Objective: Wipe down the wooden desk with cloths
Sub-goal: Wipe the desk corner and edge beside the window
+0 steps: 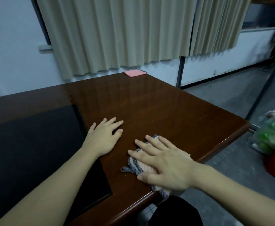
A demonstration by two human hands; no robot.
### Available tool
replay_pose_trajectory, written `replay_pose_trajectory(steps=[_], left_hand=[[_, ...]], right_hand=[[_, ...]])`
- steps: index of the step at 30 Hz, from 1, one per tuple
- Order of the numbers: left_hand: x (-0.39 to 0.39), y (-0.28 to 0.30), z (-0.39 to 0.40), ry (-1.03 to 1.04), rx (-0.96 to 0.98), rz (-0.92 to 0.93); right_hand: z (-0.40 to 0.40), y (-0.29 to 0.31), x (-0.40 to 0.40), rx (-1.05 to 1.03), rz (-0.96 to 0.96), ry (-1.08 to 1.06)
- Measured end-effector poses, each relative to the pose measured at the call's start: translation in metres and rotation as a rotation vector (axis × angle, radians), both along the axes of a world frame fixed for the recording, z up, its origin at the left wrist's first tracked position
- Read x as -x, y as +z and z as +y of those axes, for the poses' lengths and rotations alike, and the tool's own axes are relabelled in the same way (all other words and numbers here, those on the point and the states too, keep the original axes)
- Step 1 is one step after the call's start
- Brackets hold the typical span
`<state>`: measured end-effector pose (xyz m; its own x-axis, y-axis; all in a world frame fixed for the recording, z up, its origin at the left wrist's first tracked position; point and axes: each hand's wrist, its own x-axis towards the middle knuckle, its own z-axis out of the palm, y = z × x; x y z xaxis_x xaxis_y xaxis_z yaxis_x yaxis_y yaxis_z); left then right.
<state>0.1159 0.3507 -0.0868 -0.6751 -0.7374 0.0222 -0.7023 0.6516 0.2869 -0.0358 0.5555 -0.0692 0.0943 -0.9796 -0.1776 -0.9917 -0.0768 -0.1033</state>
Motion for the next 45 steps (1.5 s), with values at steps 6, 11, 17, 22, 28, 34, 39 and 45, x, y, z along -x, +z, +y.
replay_pose_trajectory(steps=[6,11,17,22,28,34,39,45], left_hand=[[0.0,0.001,0.002,0.007,-0.003,-0.006],[0.002,0.0,0.0,0.012,0.007,-0.014],[0.001,0.0,-0.001,0.011,-0.002,-0.002],[-0.001,0.001,-0.001,-0.004,0.003,-0.007],[-0.002,0.007,-0.004,0.019,-0.061,0.023],[-0.039,0.019,-0.009,0.043,-0.033,0.018],[-0.075,0.012,-0.008,0.095,-0.031,-0.018],[-0.094,0.009,-0.006,0.099,0.0,-0.015]], right_hand=[[-0.054,0.001,0.059,0.006,0.038,-0.281],[-0.086,-0.002,0.06,-0.022,0.035,-0.382],[-0.033,-0.001,-0.027,0.004,0.032,-0.059],[-0.008,0.0,-0.027,-0.007,0.013,-0.009],[-0.043,0.002,0.041,-0.009,0.026,-0.264],[-0.072,0.002,0.043,-0.013,0.04,-0.343],[-0.063,0.003,-0.032,-0.001,0.02,-0.104],[-0.028,-0.002,-0.081,0.012,-0.009,0.085]])
